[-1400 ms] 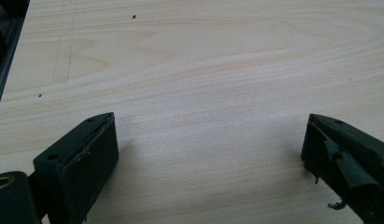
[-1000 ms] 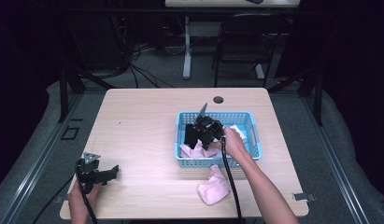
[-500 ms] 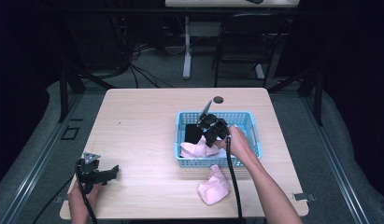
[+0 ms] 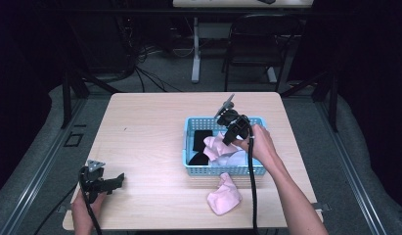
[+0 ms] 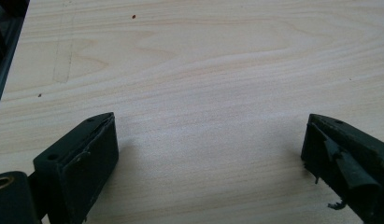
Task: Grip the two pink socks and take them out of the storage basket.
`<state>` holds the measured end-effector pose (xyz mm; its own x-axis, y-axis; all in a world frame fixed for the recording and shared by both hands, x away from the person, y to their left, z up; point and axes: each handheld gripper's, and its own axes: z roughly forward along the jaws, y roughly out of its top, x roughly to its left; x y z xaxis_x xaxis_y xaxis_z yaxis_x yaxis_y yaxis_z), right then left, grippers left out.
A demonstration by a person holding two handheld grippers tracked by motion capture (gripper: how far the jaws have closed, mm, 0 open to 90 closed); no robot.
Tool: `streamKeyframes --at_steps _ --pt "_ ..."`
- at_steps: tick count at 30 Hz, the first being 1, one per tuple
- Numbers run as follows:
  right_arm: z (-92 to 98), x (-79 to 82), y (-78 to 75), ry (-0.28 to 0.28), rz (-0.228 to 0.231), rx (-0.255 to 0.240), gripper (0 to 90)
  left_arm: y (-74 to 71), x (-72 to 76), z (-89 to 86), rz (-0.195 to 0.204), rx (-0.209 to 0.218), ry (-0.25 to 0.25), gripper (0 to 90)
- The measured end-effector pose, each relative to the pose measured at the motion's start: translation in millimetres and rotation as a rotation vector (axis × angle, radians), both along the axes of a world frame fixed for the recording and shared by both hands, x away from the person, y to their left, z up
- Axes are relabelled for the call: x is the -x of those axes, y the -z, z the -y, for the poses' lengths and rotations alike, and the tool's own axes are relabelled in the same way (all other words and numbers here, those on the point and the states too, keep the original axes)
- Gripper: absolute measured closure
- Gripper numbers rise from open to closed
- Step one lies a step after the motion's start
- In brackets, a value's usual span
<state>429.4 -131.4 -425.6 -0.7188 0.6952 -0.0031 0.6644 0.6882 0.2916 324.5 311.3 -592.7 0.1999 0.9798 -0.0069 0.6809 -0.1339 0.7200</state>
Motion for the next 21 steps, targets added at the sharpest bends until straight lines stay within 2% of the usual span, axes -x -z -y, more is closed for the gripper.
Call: streamKeyframes --at_steps 2,9,14,15,17,21 --pt "2.9 2.9 -8.9 -0.011 0.018 0.008 86.9 0.0 0.0 0.1 0.000 -0.001 -0.001 4.1" --pt "8.8 18.2 -36.3 -0.011 0.069 -0.024 86.8 0.0 0.0 0.1 0.000 -0.001 -0.001 4.1" --pt "10.2 29.8 -52.5 -0.032 0.090 -0.037 86.8 0.0 0.0 0.0 0.000 0.000 0.000 4.1" --pt "10.0 32.5 -54.4 -0.029 0.096 -0.052 86.8 0.0 0.0 0.0 0.000 0.000 0.000 4.1" --pt "9.9 36.8 -60.5 -0.043 0.097 -0.043 86.8 0.1 0.0 0.1 0.001 0.000 -0.001 4.1" --pt "8.7 48.2 -70.4 -0.056 0.112 -0.069 86.7 0.0 0.0 0.0 0.000 0.000 0.000 4.1"
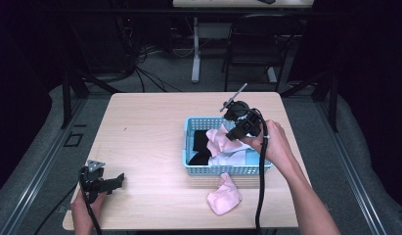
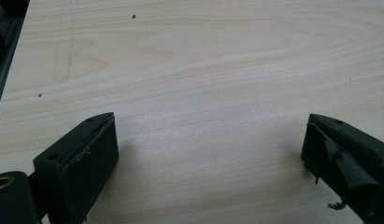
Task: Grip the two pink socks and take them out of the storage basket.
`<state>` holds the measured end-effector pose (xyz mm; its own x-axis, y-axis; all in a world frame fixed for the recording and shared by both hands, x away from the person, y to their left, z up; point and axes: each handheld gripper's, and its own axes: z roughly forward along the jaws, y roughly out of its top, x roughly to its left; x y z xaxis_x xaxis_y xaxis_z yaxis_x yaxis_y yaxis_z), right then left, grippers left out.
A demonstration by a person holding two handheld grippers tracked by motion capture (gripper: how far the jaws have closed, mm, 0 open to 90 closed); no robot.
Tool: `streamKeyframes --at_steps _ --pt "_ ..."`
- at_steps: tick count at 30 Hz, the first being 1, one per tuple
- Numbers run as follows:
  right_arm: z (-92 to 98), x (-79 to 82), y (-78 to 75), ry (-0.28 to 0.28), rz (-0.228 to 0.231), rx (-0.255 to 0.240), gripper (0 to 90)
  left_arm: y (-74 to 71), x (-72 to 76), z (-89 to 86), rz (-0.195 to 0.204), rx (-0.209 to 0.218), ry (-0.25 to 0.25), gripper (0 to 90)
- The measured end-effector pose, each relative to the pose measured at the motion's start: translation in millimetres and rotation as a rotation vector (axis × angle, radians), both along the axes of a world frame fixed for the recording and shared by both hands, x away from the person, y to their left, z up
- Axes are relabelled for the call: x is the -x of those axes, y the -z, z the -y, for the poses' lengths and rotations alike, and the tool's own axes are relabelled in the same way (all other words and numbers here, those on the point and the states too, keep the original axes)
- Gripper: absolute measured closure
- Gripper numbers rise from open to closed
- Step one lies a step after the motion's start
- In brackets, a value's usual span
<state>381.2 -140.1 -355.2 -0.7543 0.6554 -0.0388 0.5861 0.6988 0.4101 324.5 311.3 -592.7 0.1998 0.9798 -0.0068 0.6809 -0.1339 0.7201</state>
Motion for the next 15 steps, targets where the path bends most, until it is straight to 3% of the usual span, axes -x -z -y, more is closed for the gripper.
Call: streamKeyframes --at_steps 7,15 --pt "-2.6 21.8 -13.5 -0.042 0.020 -0.034 86.7 -0.1 0.0 0.0 -0.002 -0.001 0.000 4.1" --pt "-15.1 48.7 -13.8 -0.114 0.022 -0.053 86.5 -0.3 0.1 -0.2 -0.003 -0.004 0.002 4.1"
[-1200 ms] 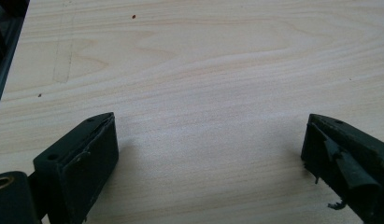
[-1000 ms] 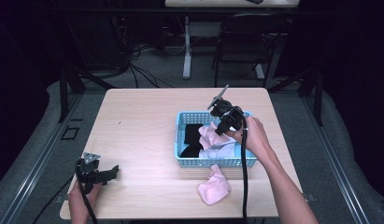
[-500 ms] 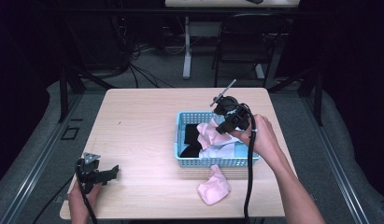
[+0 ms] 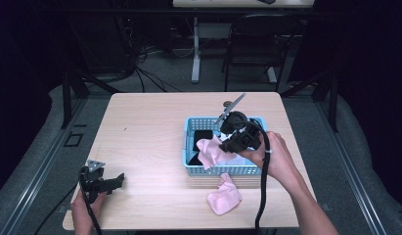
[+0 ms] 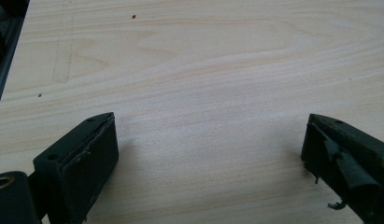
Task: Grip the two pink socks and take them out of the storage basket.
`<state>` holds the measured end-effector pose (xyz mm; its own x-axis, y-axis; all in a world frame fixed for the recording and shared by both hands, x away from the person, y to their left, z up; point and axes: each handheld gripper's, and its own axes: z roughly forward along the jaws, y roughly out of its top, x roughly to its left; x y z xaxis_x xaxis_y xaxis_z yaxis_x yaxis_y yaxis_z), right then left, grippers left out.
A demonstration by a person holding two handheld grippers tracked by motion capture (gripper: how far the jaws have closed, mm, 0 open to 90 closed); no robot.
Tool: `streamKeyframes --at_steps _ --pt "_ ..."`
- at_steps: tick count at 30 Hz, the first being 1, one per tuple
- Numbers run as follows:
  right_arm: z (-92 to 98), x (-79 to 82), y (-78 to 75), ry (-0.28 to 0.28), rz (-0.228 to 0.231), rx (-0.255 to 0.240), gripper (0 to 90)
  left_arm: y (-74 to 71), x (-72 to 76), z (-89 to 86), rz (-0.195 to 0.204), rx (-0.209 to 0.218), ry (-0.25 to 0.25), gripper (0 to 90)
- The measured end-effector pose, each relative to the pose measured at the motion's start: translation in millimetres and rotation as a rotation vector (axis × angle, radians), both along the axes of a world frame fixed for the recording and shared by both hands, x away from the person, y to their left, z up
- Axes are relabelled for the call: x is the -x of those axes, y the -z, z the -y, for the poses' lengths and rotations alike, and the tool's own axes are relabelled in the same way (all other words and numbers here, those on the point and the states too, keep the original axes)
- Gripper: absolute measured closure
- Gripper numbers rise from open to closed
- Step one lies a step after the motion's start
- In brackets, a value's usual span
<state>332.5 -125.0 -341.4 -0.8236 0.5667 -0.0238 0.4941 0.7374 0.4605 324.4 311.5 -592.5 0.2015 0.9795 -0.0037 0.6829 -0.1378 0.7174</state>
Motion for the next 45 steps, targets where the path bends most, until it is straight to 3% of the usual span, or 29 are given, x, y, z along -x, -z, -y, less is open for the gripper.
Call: streamKeyframes --at_steps 4,12,18,20,21,25,29,34,38,40,43,45 --pt "-8.2 10.0 7.9 -0.030 -0.002 0.007 86.5 0.3 -0.1 0.2 0.004 0.003 -0.002 4.1" --pt "-22.3 17.0 37.5 -0.078 -0.053 0.018 86.5 0.1 -0.1 0.2 0.002 0.002 -0.002 4.1" --pt "-30.9 13.6 69.5 -0.100 -0.115 0.029 86.4 0.1 -0.1 0.2 0.002 0.002 -0.002 4.1" --pt "-33.5 12.5 82.7 -0.100 -0.137 0.012 86.4 0.2 -0.1 0.2 0.003 0.004 -0.002 4.1" --pt "-34.6 11.2 87.9 -0.108 -0.143 0.035 86.4 0.3 -0.1 0.2 0.004 0.004 -0.002 4.1" --pt "-40.4 8.2 115.9 -0.113 -0.189 0.041 86.3 0.2 0.0 0.0 0.002 0.001 0.000 4.1" --pt "-45.1 6.3 138.1 -0.115 -0.208 0.082 86.0 0.2 -0.1 0.2 0.003 0.004 -0.002 4.1" --pt "-45.4 4.1 154.2 -0.108 -0.206 0.070 84.5 0.3 -0.1 0.2 0.003 0.004 -0.002 4.0" --pt "-45.7 1.8 164.9 -0.093 -0.215 0.080 76.9 0.2 -0.1 0.2 0.002 0.003 -0.002 4.1" --pt "-45.3 2.2 165.8 -0.090 -0.209 0.066 66.4 0.1 -0.1 0.2 0.002 0.003 -0.002 4.1" --pt "-41.1 5.3 156.6 -0.091 -0.189 0.041 47.5 0.3 -0.1 0.2 0.004 0.004 -0.002 4.1" --pt "-35.5 7.9 147.0 -0.089 -0.178 0.019 39.7 0.3 -0.1 0.2 0.003 0.004 -0.002 4.1"
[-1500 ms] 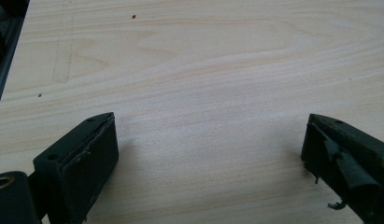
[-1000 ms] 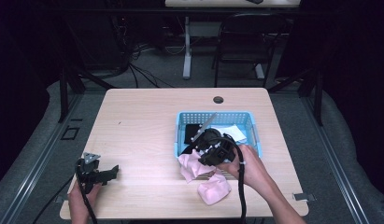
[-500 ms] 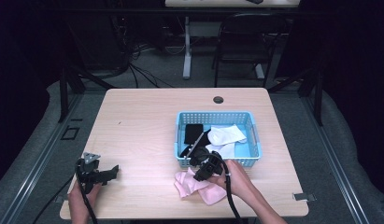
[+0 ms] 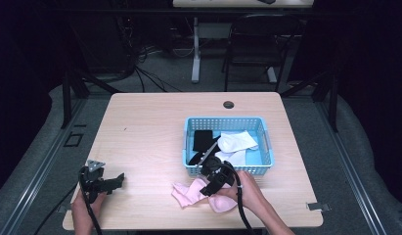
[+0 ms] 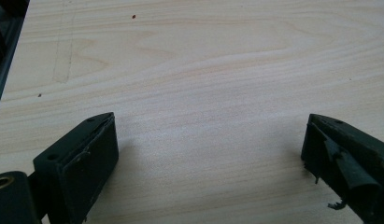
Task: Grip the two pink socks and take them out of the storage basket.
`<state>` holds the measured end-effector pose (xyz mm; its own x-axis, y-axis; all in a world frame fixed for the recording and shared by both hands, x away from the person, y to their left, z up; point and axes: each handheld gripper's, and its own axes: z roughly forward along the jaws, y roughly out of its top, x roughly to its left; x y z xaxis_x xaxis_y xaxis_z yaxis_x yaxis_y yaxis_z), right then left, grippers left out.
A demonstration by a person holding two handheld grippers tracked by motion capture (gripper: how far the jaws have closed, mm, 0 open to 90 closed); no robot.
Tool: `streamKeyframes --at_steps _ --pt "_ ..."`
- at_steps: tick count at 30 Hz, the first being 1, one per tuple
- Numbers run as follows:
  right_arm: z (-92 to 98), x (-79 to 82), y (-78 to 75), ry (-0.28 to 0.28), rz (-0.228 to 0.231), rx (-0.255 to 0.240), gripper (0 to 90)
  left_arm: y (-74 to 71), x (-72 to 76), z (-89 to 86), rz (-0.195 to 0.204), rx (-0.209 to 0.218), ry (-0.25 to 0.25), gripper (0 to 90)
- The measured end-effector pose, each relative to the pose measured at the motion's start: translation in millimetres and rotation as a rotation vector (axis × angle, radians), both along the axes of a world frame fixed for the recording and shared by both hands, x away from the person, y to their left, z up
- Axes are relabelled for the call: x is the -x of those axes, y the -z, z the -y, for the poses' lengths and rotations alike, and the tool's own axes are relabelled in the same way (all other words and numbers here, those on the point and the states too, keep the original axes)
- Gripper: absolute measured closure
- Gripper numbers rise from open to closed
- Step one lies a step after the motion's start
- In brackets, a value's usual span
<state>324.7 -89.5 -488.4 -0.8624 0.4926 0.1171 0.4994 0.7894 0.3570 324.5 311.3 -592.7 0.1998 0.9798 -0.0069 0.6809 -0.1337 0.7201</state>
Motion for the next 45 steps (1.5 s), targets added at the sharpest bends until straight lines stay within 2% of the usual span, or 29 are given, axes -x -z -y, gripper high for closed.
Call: streamKeyframes --at_steps 1,5,7,8,10,13,18,19,22,27,31,34,38,40,45 --pt "3.1 2.2 -3.9 0.006 0.005 -0.023 34.0 0.0 0.0 0.0 0.000 0.000 0.000 4.1" --pt "18.0 13.7 -21.4 0.029 0.042 -0.043 19.3 0.0 0.0 0.0 0.000 0.000 0.000 4.1" --pt "26.8 19.0 -27.8 0.046 0.065 -0.041 15.2 0.0 0.0 0.0 0.000 0.000 0.000 4.1" --pt "34.7 23.0 -30.2 0.063 0.072 -0.061 14.4 0.1 0.0 0.0 0.001 0.000 0.000 4.1" --pt "46.8 28.7 -34.2 0.089 0.098 -0.066 12.3 0.0 0.0 0.0 0.000 0.000 0.000 4.1" --pt "70.0 37.3 -38.3 0.148 0.136 -0.075 8.1 0.0 0.0 0.0 0.000 0.000 0.000 4.1" --pt "112.2 45.6 -33.3 0.267 0.170 -0.078 1.9 0.0 0.0 0.0 0.000 0.000 0.000 4.1" --pt "120.5 46.9 -30.8 0.293 0.176 -0.087 1.3 0.0 0.0 0.0 0.000 0.000 0.000 4.1" --pt "144.5 50.0 -21.8 0.366 0.203 -0.062 0.8 0.0 0.0 0.0 0.000 0.000 0.000 4.1" --pt "178.8 49.8 5.1 0.468 0.204 -0.066 0.6 0.1 0.0 0.0 0.001 0.000 -0.001 4.1" --pt "199.7 45.6 32.6 0.543 0.184 -0.088 0.3 0.0 0.0 0.0 0.000 0.000 0.000 4.0" --pt "214.5 42.6 52.8 0.593 0.192 -0.098 0.6 0.0 0.0 0.0 0.000 0.000 0.000 4.1" --pt "225.9 39.0 74.2 0.642 0.187 -0.106 0.9 0.0 0.0 0.0 0.000 0.000 0.000 4.0" --pt "229.3 38.6 82.1 0.656 0.204 -0.108 0.7 0.0 0.0 0.0 0.000 0.000 0.000 4.1" --pt "235.1 41.3 90.5 0.678 0.302 -0.144 0.4 0.0 0.0 -0.1 0.000 0.000 0.000 4.1"
